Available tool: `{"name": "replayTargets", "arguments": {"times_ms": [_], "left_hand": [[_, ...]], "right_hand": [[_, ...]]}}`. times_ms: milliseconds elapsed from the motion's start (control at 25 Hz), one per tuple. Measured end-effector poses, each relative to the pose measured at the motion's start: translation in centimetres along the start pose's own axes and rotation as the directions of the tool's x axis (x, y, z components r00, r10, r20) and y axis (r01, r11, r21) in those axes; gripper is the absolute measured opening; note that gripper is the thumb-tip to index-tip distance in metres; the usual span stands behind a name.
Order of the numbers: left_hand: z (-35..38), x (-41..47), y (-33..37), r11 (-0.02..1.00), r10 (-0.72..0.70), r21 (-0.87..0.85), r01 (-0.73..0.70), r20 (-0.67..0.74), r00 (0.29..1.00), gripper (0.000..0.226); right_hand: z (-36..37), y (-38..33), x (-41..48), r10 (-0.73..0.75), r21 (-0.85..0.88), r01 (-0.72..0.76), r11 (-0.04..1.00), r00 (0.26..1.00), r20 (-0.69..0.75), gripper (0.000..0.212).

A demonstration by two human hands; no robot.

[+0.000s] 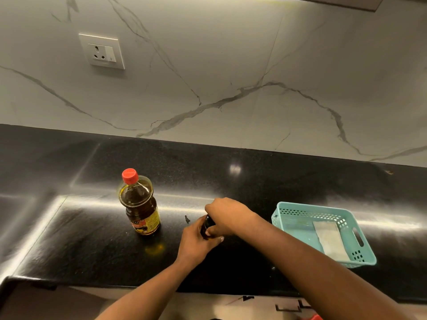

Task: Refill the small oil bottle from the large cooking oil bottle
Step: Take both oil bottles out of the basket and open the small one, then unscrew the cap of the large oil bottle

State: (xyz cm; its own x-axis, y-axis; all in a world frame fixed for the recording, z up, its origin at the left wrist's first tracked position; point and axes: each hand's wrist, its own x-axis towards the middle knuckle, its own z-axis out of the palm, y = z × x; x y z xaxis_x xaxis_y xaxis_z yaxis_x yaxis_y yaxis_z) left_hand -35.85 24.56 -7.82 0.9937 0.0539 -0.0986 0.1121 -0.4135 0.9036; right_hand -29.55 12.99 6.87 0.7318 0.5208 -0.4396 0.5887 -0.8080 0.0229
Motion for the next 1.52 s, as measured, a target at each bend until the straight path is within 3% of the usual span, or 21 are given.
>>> {"name": "replayTargets", "arguments": {"times_ms": [80,240,400,560,800,920,1040,1120,1160,1240,1320,1360,1440,1520], "left_hand": [[-0.1,0.0,-0.2,1.000,0.001,-0.010,-0.001,-0.001,1.000,0.045],[-0.1,-0.2,-0.6,1.000,0.014,-0.028,-0.014,0.005,1.000,0.050],[0.0,-0.2,-0.9,0.999,0.037,-0.028,-0.037,-0.015,0.999,0.063],[0.1,-0.4,-0.6,0.999,0.052,-0.009,-0.052,-0.009,0.999,0.066],[-1.3,-1.2,-0.6,1.000,-0.013,-0.010,0.013,0.031,0.999,0.110],[-3.7,-2.6,-0.1,0.999,-0.003,-0.039,0.002,-0.028,1.000,0.088],[-7.5,-4.7,1.4,0.997,0.027,-0.059,-0.038,-0.184,0.983,0.067],[-10.4,-6.1,3.0,0.992,0.122,0.015,-0.126,-0.375,0.919,0.055],[-11.9,-6.5,3.8,0.983,0.185,0.089,-0.163,-0.485,0.855,0.050],[-14.7,-6.6,5.4,0.962,0.270,0.213,-0.170,-0.658,0.702,0.044],[-16.9,-5.4,6.0,0.963,0.269,0.219,-0.156,-0.741,0.615,0.051],[-17.9,-4.7,6.2,0.969,0.248,0.192,-0.157,-0.746,0.618,0.059],[-18.9,-3.3,6.5,0.978,0.207,0.119,-0.173,-0.687,0.697,0.070],[-19.2,-2.4,7.2,0.982,0.177,0.052,-0.183,-0.603,0.778,0.064]], "right_hand": [[-0.5,0.1,-0.2,-0.025,0.019,0.024,1.000,1.000,0.017,0.031],[-2.7,1.1,-1.3,-0.031,0.095,0.032,0.995,0.999,-0.014,0.052],[-2.8,4.4,-2.1,0.110,0.125,-0.105,0.987,0.993,-0.034,0.052],[1.3,7.1,-2.1,0.246,0.127,-0.250,0.960,0.968,0.046,0.050],[7.3,7.0,-1.8,0.291,0.144,-0.309,0.940,0.947,0.133,0.058],[8.1,6.8,-1.7,0.297,0.118,-0.311,0.943,0.947,0.120,0.064],[7.2,6.1,-2.0,0.283,0.094,-0.301,0.949,0.944,0.171,0.078],[5.2,5.6,-2.3,0.261,0.071,-0.285,0.956,0.936,0.235,0.085],[3.4,5.4,-2.3,0.253,0.053,-0.273,0.961,0.938,0.236,0.080],[-1.2,4.9,-2.1,0.211,0.056,-0.222,0.974,0.965,0.154,0.058],[-6.3,3.2,-1.4,0.131,0.131,-0.125,0.984,0.990,-0.042,0.039],[-8.6,1.7,-1.0,0.081,0.193,-0.048,0.980,0.983,-0.163,0.029],[-11.9,-2.2,0.2,-0.017,0.334,0.144,0.931,0.935,-0.355,0.017],[-13.8,-6.5,1.6,-0.107,0.397,0.300,0.867,0.892,-0.440,0.026]]}}
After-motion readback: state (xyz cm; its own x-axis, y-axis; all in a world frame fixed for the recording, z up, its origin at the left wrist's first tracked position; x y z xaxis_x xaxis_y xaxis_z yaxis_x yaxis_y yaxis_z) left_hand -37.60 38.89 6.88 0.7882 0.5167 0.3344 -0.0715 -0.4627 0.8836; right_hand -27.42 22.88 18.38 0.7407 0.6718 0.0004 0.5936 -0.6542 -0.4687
